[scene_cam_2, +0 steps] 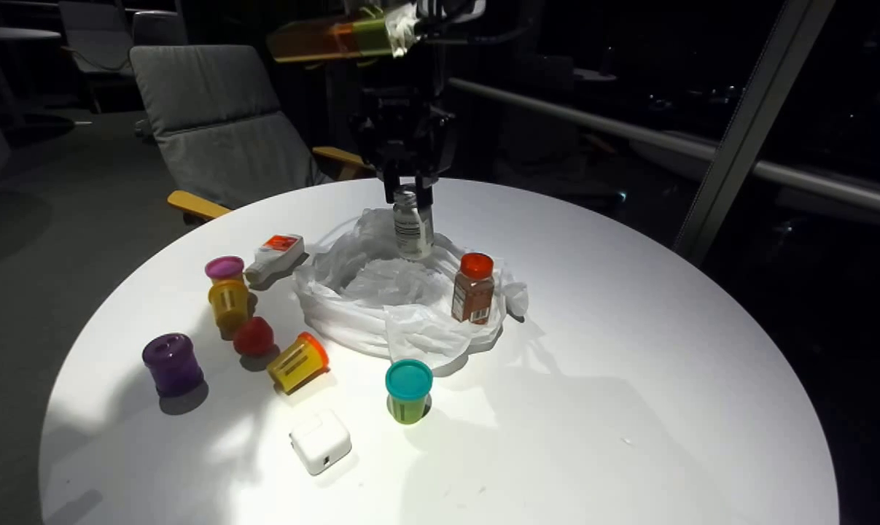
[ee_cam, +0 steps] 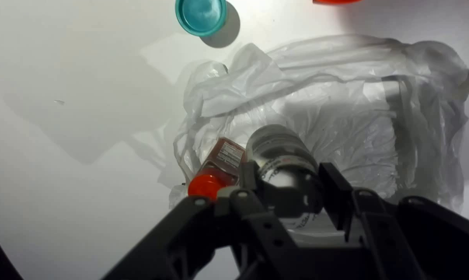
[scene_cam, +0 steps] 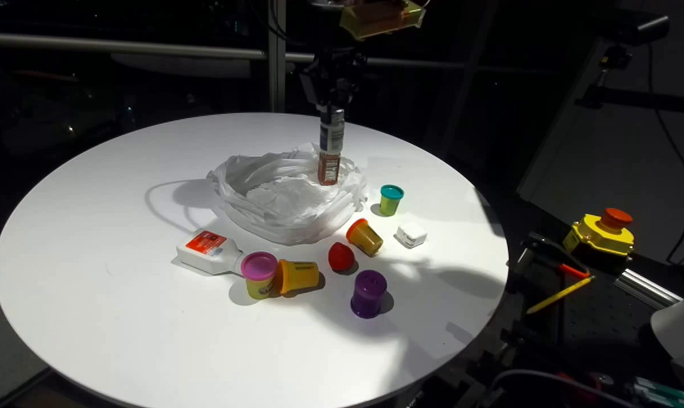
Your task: Put all the objects on the table into the plastic bag.
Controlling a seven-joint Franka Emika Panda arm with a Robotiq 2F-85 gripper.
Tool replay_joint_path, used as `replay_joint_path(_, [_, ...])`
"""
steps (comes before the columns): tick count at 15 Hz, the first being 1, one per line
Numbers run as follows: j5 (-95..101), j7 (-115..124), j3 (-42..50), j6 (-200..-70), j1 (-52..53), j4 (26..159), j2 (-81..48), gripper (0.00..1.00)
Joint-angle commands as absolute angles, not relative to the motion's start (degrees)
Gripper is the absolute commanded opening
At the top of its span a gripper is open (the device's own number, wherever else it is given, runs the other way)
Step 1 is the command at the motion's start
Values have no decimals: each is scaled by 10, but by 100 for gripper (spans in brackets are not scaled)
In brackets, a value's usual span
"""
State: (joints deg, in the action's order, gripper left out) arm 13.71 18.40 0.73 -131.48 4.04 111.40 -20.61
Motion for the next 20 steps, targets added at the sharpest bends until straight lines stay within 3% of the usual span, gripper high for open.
replay_joint_path(1, [115,209,22,-1347,45,1022,-300,19])
replay_joint_path(10, [-26,203,25,-1362,6,875,-440,19])
replay_joint_path(17, [-60,200,25,-1351,-6,837,-493,19])
replay_joint_path(18, [-62,192,22,-1346,-9,837,-490,69])
replay_joint_path(19, [-54,197,29,-1352,-2,847,-479,70])
replay_joint_path(20, [-48,197,32,-1359,4,861,-464,77])
